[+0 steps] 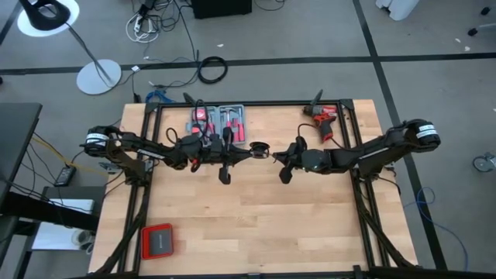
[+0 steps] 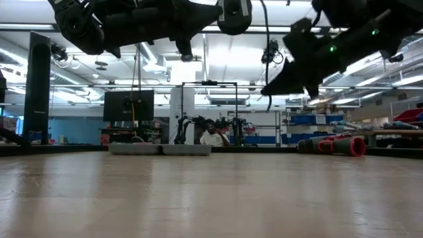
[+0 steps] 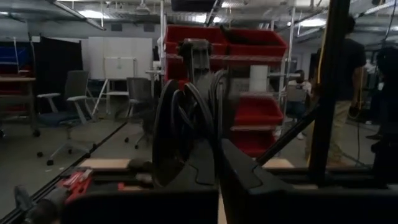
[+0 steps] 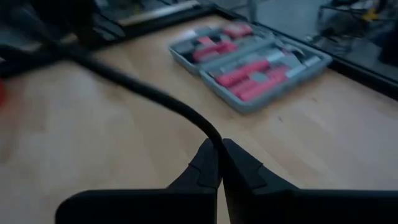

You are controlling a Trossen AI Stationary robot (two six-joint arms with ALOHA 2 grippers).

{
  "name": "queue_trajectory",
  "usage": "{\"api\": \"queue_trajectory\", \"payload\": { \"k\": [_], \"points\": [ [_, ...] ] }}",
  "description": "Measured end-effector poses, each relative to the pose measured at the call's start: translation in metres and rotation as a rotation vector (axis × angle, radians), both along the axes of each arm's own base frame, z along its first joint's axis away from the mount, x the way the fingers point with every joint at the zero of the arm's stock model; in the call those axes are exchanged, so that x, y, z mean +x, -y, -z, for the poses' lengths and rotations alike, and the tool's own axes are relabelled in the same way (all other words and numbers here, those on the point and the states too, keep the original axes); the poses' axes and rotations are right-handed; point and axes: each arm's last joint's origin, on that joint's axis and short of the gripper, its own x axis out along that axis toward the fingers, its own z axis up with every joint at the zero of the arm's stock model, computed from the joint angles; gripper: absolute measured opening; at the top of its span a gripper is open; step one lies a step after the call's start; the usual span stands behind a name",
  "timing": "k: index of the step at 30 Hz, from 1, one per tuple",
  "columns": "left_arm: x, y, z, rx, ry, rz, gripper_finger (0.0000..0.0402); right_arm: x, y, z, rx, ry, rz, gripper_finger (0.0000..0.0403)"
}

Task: Coil cords

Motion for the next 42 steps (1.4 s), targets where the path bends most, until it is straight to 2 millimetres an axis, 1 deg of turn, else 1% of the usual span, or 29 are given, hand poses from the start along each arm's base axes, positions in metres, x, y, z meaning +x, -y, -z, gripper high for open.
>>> {"api": "queue_trajectory", "payload": {
  "k": [4,6,12,15,17,20,23,28,32,37,41,42],
  "points": [
    [0.000,0.000,0.002,0.012,-0.021,-0.005,0.0001,-0.006,-0.006,-0.014,0.006,0.057,-0.042,0.0003],
    [0.000,0.000,0.002,0.011,-0.021,-0.007,0.0001,-0.008,-0.007,-0.017,0.000,0.062,-0.048,0.0003],
    [0.000,0.000,0.000,0.012,-0.004,-0.011,0.0001,-0.013,-0.004,-0.006,0.000,-0.050,0.026,0.0003],
    [0.000,0.000,-0.001,0.010,0.006,-0.010,0.0001,-0.014,-0.001,-0.005,0.003,-0.056,0.052,0.0003],
    [0.000,0.000,-0.001,0.010,0.009,-0.011,0.0001,-0.012,0.001,-0.008,0.007,-0.025,0.062,0.0003],
    [-0.001,0.000,-0.002,0.009,0.024,-0.010,0.0001,-0.009,0.004,-0.006,0.004,-0.015,0.062,0.0003],
    [-0.001,0.000,-0.004,0.011,0.044,-0.003,0.0001,0.000,0.008,-0.001,0.016,0.011,0.044,0.0003],
    [-0.002,0.003,-0.007,0.022,0.078,0.008,0.0001,0.017,0.009,0.014,0.048,0.057,-0.016,0.0003],
    [-0.002,0.008,-0.009,0.066,0.100,0.034,0.0001,0.034,0.008,0.020,0.073,0.081,-0.070,0.0003],
    [-0.003,0.013,-0.010,0.103,0.109,0.038,0.0001,0.062,0.006,0.018,0.049,0.079,-0.119,0.0009],
    [-0.002,0.013,-0.009,0.104,0.097,0.038,0.0001,0.086,0.004,0.008,0.008,0.101,-0.167,0.0012],
    [-0.002,0.013,-0.007,0.105,0.086,0.038,0.0001,0.093,0.003,0.003,-0.013,0.115,-0.175,0.0011]
  ]
}}
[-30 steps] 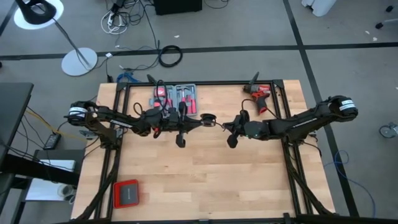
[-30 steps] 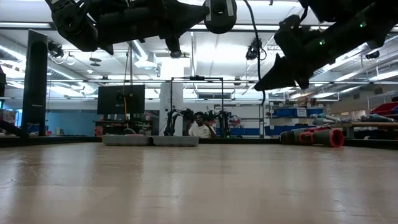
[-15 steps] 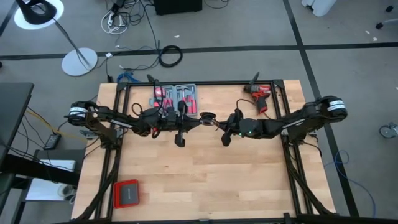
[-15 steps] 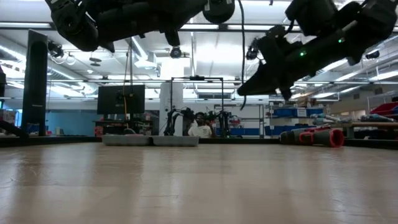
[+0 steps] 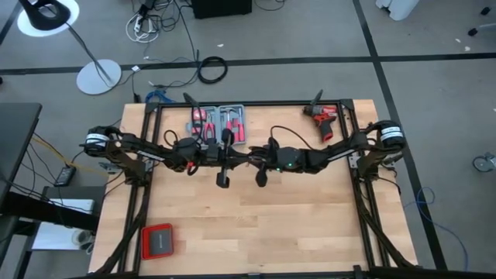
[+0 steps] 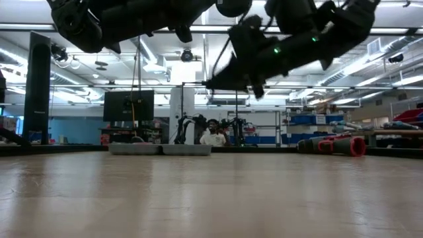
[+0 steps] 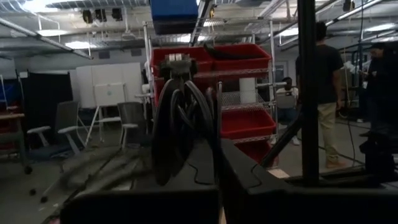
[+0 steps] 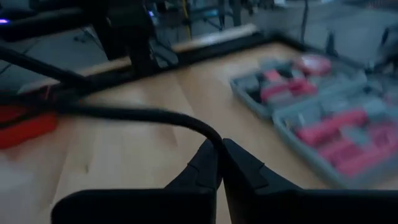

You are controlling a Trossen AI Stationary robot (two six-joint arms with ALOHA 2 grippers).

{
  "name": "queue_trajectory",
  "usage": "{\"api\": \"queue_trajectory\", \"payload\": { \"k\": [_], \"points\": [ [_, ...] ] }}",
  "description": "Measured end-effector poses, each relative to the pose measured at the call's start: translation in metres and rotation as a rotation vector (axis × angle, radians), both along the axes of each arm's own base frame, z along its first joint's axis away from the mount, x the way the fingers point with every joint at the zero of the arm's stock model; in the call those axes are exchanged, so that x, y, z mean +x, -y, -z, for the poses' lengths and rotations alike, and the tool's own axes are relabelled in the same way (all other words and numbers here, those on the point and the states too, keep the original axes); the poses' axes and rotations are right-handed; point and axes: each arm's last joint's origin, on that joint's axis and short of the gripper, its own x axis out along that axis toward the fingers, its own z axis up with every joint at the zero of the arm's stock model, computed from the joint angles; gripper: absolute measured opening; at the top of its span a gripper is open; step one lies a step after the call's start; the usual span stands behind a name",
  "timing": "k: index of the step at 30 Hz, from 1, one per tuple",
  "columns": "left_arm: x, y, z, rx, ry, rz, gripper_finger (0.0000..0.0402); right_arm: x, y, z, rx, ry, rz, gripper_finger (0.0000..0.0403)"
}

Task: Coil cords

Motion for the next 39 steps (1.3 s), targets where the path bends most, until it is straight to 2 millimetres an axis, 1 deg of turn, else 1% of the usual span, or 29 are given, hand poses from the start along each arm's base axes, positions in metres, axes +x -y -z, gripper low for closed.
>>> {"api": "queue_trajectory", "payload": {
  "k": [4,9,12,15,21,25,29,35,39],
  "points": [
    [0.000,0.001,0.001,-0.001,-0.011,0.008,0.0001,0.009,-0.002,-0.016,-0.076,0.029,-0.026,0.0004],
    [0.000,0.007,0.000,0.003,-0.001,0.034,0.0001,0.002,0.000,-0.028,-0.089,0.019,-0.023,0.0005],
    [0.000,0.008,0.001,0.003,-0.010,0.039,0.0001,0.000,0.000,-0.024,-0.081,-0.035,-0.056,0.0005],
    [0.000,0.008,0.001,0.004,-0.014,0.050,0.0001,-0.001,-0.002,-0.021,-0.039,-0.058,-0.090,0.0013],
    [0.000,0.010,0.001,0.002,-0.012,0.058,0.0001,-0.009,-0.005,-0.003,0.050,-0.250,-0.080,0.0062],
    [0.000,0.012,0.001,0.007,-0.009,0.079,0.0001,-0.019,-0.015,0.008,0.087,-0.397,-0.093,0.0092],
    [0.000,0.012,0.001,0.008,-0.012,0.082,0.0001,-0.032,-0.025,0.008,0.099,-0.512,-0.106,0.0108],
    [0.000,0.013,0.001,0.018,-0.006,0.107,0.0001,-0.053,-0.041,-0.004,0.121,-0.609,-0.182,0.0111],
    [-0.001,0.014,0.000,0.036,0.004,0.157,0.0001,-0.070,-0.050,-0.019,0.139,-0.627,-0.191,0.0111]
  ]
}}
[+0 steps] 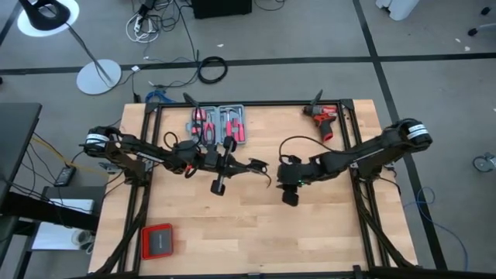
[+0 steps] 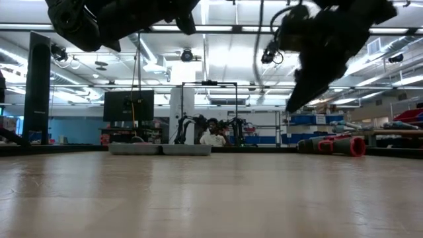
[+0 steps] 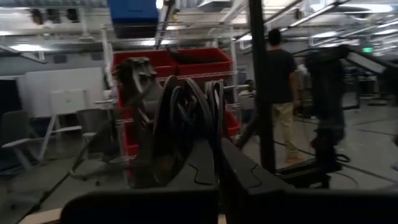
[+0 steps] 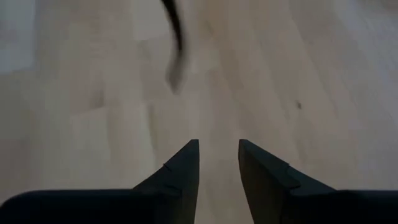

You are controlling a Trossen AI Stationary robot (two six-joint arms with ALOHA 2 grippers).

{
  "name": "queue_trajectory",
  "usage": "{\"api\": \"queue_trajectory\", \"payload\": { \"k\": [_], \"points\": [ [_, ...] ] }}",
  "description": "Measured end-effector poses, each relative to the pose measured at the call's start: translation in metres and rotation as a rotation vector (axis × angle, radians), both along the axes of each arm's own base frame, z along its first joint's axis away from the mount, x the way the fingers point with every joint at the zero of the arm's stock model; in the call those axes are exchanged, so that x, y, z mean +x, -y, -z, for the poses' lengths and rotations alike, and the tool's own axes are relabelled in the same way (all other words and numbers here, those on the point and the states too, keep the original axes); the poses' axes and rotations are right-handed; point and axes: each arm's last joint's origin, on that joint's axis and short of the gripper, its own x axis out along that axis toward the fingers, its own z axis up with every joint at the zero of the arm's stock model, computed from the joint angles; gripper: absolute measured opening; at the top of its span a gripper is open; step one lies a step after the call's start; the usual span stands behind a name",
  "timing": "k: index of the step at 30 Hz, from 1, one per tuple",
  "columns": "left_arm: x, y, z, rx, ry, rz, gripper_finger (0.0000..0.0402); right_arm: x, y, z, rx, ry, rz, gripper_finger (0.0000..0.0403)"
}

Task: Coil cords

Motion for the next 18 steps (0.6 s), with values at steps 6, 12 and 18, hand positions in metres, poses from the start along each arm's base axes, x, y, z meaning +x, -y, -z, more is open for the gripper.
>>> {"api": "queue_trajectory", "payload": {
  "k": [6,12,18],
  "points": [
    [-0.001,0.002,-0.001,0.028,0.012,0.077,0.0001,-0.023,-0.009,-0.017,-0.042,-0.010,0.012,0.0110],
    [-0.003,0.001,-0.001,0.057,0.009,0.221,0.0001,-0.022,-0.021,-0.039,0.007,0.319,-0.078,0.0111],
    [-0.004,-0.013,-0.001,0.006,-0.030,0.303,0.0001,-0.021,-0.025,-0.027,0.121,0.583,-0.172,0.0107]
  ]
}}
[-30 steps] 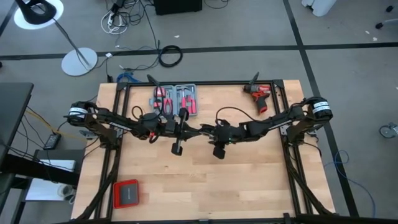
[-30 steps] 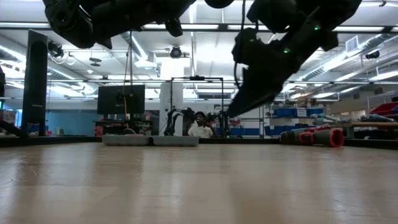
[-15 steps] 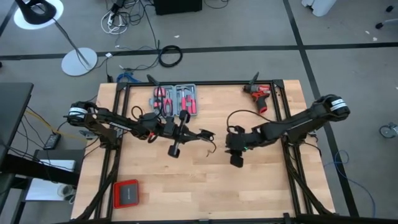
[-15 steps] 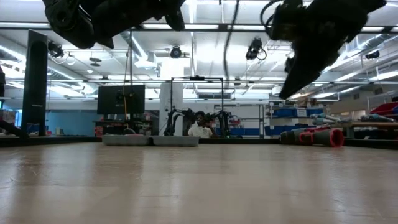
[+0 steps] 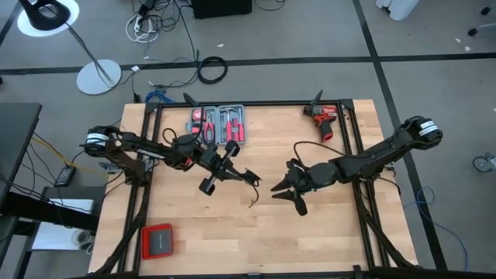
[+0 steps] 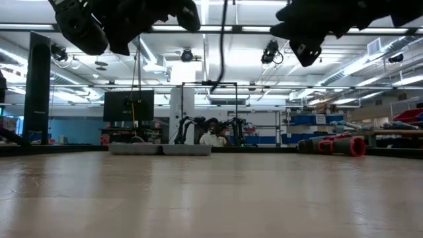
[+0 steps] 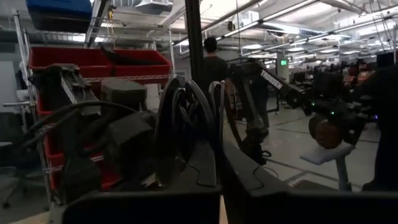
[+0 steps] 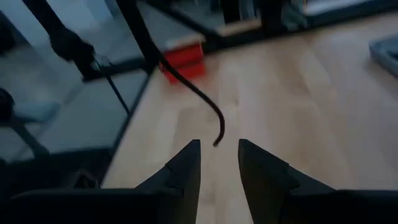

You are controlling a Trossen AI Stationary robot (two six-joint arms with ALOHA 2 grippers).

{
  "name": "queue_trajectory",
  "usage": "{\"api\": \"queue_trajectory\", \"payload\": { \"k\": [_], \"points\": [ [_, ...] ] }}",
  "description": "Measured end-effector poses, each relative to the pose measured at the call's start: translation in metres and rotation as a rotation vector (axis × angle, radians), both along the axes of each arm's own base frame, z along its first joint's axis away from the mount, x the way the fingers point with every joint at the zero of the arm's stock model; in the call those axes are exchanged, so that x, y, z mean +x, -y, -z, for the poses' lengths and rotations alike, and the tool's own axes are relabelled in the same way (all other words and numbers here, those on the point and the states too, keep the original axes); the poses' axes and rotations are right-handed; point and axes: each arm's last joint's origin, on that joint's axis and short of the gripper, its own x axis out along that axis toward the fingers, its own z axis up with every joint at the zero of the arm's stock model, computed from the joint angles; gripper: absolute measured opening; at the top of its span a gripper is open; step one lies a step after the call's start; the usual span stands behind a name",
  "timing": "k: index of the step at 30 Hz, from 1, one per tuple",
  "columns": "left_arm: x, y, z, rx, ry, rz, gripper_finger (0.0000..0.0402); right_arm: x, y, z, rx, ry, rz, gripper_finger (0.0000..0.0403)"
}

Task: Coil cords

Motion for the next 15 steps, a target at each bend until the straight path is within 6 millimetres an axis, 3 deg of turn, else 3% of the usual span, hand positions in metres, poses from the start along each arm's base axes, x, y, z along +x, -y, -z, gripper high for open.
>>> {"api": "queue_trajectory", "payload": {
  "k": [6,15],
  "points": [
    [-0.001,-0.009,0.000,-0.007,-0.015,0.009,0.0001,0.011,-0.002,0.021,-0.028,0.146,-0.003,0.0106],
    [-0.001,-0.010,-0.002,-0.024,-0.002,0.005,0.0001,0.036,0.003,0.050,-0.062,0.105,0.065,0.0106]
  ]
}}
